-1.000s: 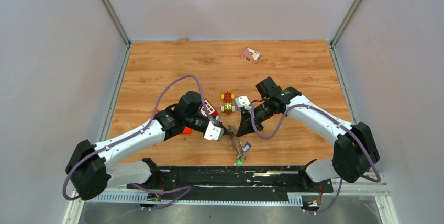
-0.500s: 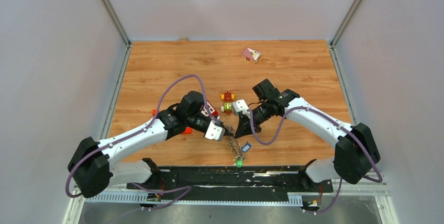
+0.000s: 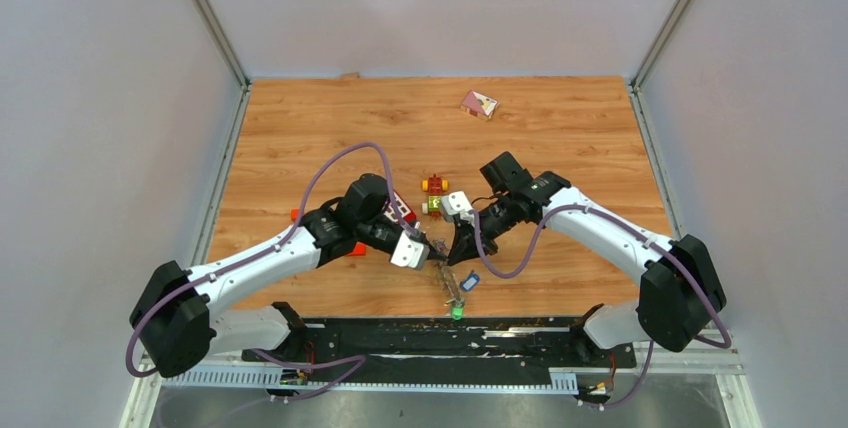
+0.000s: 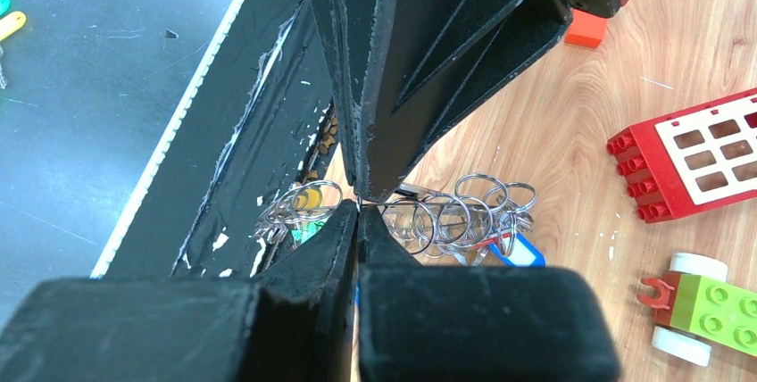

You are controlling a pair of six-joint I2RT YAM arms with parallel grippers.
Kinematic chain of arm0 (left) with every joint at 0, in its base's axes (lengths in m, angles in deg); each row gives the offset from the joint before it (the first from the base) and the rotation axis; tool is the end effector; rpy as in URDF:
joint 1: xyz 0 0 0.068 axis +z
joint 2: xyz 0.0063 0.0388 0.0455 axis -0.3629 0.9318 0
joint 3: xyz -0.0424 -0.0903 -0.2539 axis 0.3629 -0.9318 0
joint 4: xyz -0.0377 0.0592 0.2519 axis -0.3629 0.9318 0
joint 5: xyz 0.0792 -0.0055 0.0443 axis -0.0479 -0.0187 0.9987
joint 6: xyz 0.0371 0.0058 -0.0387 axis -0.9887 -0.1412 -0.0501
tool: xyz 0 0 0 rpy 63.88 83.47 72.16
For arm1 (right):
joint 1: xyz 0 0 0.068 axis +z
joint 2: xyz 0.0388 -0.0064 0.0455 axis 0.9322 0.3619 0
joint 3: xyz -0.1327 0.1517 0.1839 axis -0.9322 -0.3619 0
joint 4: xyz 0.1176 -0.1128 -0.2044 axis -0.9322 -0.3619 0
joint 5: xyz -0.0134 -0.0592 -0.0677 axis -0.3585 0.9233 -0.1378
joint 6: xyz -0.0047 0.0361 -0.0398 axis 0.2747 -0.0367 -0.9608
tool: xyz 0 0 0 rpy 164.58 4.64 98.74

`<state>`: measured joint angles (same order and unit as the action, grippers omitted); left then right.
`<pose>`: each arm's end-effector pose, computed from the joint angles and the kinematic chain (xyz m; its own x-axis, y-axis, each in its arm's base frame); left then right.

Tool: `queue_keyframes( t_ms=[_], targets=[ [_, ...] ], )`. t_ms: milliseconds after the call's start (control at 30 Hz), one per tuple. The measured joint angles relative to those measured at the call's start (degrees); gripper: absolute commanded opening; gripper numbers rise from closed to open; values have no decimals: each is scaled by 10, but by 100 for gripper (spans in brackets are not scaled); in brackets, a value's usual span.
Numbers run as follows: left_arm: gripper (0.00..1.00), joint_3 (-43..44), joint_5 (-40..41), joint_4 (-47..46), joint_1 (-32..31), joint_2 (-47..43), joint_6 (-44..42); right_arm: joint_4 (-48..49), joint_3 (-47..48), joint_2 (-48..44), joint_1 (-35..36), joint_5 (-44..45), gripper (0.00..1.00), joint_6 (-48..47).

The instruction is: Put the keys on the keyring

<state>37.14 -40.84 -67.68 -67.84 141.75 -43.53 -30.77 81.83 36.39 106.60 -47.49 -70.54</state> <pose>0.1480 -0.1979 0.2543 0.4140 0.2057 -0.8867 0.8747 -0.3594 0.3251 0.1869 0.1846 0.2518 0.0830 -0.4456 -0.8914 -0.9152 -0.3881 0.1089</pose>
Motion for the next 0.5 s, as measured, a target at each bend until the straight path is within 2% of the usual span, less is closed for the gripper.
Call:
queue_keyframes(
  t_ms=[500],
  targets=[
    [0,0,-14,13,2,0,-33,-2,0,3,-7,0,0,21]
  ],
)
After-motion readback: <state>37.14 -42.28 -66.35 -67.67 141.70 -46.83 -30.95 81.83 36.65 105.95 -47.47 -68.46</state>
